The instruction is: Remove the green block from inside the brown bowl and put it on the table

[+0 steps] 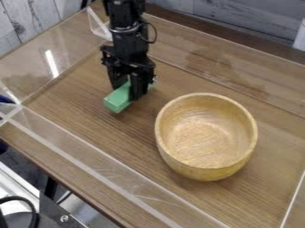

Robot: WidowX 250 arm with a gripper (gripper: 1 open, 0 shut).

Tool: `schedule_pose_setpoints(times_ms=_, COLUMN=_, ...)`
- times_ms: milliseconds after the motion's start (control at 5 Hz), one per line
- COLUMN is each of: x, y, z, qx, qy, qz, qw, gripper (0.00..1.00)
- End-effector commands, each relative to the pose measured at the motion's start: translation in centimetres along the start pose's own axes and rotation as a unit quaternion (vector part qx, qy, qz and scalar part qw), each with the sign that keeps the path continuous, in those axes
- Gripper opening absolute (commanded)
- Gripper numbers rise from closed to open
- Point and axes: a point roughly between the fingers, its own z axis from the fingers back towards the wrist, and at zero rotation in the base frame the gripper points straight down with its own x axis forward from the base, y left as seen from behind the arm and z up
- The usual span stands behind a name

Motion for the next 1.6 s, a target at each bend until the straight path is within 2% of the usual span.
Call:
schedule_pose_setpoints(times_ms=0, x=1.2, y=1.0, z=1.5, qx=0.014, qy=-0.032, qz=0.007, qw=0.9994, gripper=0.0)
schedule_pose_setpoints(times_ms=200, x=1.2, y=1.2, z=1.4, qx=0.013, qy=-0.03, qz=0.01, qw=0.9994, gripper=0.0)
schedule_pose_setpoints(times_ms=400, x=1.2, y=1.2, z=1.9, qx=0.012, qy=-0.031, qz=0.013, qw=0.9994, gripper=1.0)
schedule_pose_setpoints(times_ms=600, x=1.3, y=1.2, z=2.4, qx=0.011, qy=-0.034, qz=0.015, qw=0.9992, gripper=1.0)
schedule_pose_setpoints(times_ms=1000, x=1.6, y=0.7, z=4.9, qx=0.01, qy=-0.057, qz=0.012, qw=0.9982, gripper=1.0)
schedule_pose_setpoints(times_ms=1400, x=1.9, y=-0.6, z=10.1, qx=0.012, qy=-0.097, qz=0.005, qw=0.9952, gripper=1.0)
